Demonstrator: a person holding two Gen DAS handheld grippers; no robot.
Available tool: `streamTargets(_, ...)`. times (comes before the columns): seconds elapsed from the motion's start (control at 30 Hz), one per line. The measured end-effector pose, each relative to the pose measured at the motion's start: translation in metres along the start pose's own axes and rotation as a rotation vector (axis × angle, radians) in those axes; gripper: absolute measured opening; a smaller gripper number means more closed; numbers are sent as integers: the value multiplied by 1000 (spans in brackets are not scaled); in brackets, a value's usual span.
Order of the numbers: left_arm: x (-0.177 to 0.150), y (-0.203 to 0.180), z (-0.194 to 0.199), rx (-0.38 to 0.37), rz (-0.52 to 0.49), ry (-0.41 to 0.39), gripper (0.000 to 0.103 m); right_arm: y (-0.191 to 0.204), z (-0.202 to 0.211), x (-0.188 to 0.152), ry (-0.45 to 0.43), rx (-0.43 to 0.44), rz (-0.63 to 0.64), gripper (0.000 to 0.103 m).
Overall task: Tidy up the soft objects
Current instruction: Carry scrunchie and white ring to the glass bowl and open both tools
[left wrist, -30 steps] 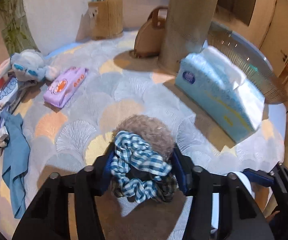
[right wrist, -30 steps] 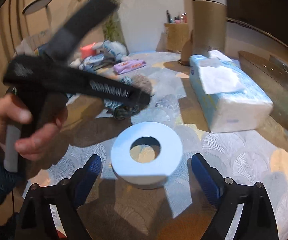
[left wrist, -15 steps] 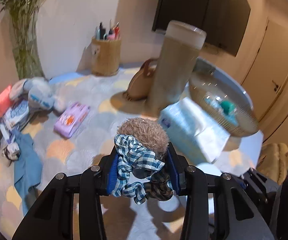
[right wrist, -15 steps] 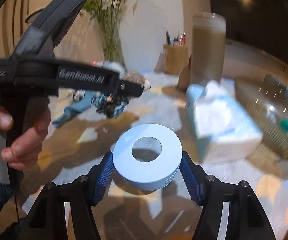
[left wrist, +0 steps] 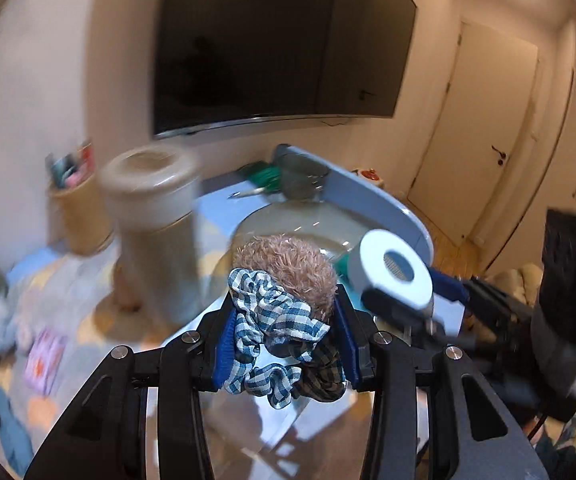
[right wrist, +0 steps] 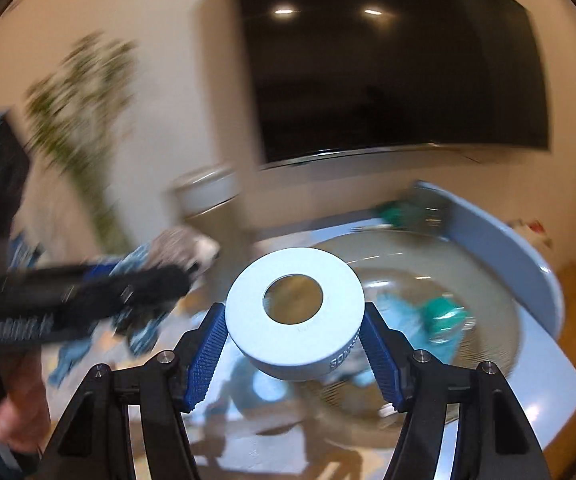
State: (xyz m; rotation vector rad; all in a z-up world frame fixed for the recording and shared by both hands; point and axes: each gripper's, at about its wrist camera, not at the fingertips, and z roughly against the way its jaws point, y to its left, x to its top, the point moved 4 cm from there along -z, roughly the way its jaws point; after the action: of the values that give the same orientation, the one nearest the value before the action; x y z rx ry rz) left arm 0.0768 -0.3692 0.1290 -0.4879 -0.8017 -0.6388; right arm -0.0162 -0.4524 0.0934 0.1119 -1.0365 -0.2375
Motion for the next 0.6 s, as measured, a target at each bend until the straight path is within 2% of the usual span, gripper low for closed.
streamTargets(0.1, 11, -14, -28, -17, -1, 32, 40, -48, -5, 17, 24, -43, -135, 65)
streamTargets(0.3, 18, -33, -71, 17, -35, 72, 43, -105, -17, 28, 85, -62, -297, 66)
streamTargets(0.4, 23, -38, -82, 69, -56, 62, 52, -117, -24, 28, 100, -63, -335, 67)
streamTargets(0.43, 24, -38, -86, 73, -60, 73, 61, -120, -26, 29, 105, -69, -340, 69)
streamTargets(0.47, 23, -37, -87, 77, -59, 85, 76, -121, -30, 26, 118, -72, -341, 70)
streamTargets(0.5, 21, -35, -87, 79, -54, 90, 80, -122, -34, 24, 137, -73, -350, 73)
streamTargets(0.6, 10, -27, -69, 45, -26, 86, 80, -125, -37, 19, 166, -4, -379, 73)
